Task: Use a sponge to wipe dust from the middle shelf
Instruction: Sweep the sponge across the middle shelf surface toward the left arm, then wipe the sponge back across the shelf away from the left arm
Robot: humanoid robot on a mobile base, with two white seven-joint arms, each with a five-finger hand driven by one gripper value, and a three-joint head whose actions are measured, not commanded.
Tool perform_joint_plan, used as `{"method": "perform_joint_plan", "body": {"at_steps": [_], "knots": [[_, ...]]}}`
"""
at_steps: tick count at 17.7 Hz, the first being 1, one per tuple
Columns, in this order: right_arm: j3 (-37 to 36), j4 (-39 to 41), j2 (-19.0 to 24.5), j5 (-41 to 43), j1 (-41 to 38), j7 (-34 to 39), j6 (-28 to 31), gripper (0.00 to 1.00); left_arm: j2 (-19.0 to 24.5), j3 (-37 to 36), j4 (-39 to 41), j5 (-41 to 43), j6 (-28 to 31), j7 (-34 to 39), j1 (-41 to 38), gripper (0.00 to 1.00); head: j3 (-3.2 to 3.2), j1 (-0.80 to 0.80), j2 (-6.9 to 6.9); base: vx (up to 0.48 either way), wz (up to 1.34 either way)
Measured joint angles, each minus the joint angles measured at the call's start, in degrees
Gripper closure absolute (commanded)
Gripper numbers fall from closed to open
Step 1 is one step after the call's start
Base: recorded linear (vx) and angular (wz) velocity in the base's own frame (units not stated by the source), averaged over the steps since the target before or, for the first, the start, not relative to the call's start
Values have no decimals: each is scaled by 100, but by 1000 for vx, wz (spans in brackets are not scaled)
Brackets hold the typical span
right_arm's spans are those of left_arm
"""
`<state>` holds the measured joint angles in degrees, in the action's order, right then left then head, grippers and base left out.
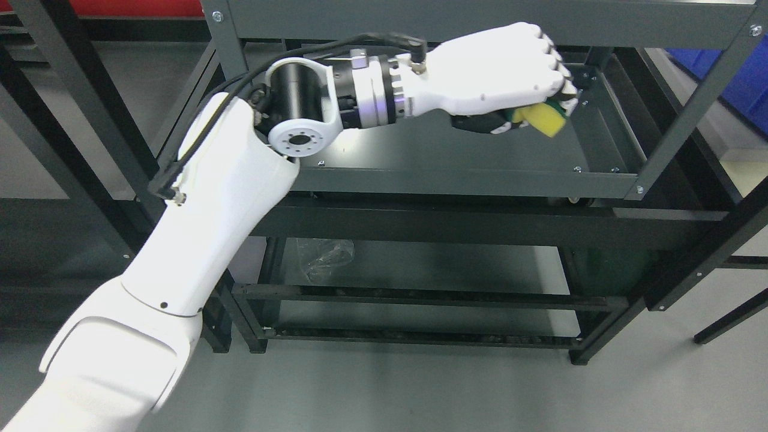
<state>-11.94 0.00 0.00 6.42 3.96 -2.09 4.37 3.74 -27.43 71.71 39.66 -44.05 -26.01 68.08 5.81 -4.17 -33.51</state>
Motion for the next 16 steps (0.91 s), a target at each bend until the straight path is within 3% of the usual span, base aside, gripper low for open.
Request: {"method": "perform_joint_plan", "body": {"at_steps": [4,9,13,16], "knots": [[0,0,0,0,0,1,0,0,410,985,34,-170,-78,-324,-443,100,0,0,0,0,0],[0,0,0,0,0,2,0,0,1217,1987,77,-962,-91,-394,-1184,100,0,0,0,0,0],[0,0,0,0,0,2,0,0,1671,2501,102,-1381,-91,-403,-1456,100,0,0,0,0,0],[0,0,0,0,0,1,0,0,1749,2608,126,-1525,-91,-498,-1531,100,0,0,0,0,0]]}}
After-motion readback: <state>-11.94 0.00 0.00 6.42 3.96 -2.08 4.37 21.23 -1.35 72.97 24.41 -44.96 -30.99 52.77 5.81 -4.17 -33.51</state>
